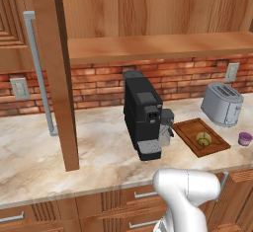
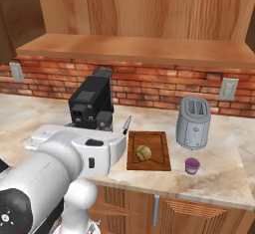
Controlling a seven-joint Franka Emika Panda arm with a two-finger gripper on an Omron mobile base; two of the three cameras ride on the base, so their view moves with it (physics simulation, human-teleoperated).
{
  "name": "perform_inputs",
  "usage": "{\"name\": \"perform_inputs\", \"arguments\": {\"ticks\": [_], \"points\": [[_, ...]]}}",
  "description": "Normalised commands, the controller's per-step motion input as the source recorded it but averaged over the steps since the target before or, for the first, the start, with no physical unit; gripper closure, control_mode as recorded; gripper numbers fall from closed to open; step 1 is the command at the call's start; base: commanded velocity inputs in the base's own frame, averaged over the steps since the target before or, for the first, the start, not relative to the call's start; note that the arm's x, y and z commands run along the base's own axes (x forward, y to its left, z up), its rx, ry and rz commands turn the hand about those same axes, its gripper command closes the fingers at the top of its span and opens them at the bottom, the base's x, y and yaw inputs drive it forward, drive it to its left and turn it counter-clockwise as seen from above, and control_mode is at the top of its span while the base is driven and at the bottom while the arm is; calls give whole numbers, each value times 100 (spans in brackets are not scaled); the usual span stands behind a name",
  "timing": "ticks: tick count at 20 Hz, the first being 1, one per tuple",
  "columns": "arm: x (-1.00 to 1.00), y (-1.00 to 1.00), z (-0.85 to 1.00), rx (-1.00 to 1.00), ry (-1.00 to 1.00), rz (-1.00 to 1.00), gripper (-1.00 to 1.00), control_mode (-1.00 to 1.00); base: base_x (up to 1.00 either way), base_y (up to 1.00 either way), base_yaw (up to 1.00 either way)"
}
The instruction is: Pick the bread, place it on the cutting board, pick the jam, place it on the counter, and close the cabinet.
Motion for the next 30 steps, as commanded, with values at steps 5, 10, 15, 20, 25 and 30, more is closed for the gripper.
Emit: {"name": "perform_inputs", "arguments": {"ticks": [5, 10, 15, 20, 25, 30], "points": [[-13, 46, 0, 0, 0, -6, -100, -100, 0, 0, 0], [-11, 41, 0, 0, -2, -3, -100, -100, 0, 0, 0], [-2, 25, 0, 0, -5, 0, -100, -100, 0, 0, 0], [-2, 30, 0, 0, -4, 0, -100, -100, 0, 0, 0], [-13, 35, 0, 0, -5, 0, -100, -100, 0, 0, 0], [-21, 24, -6, 0, -12, 0, -100, -100, 0, 0, 0]]}}
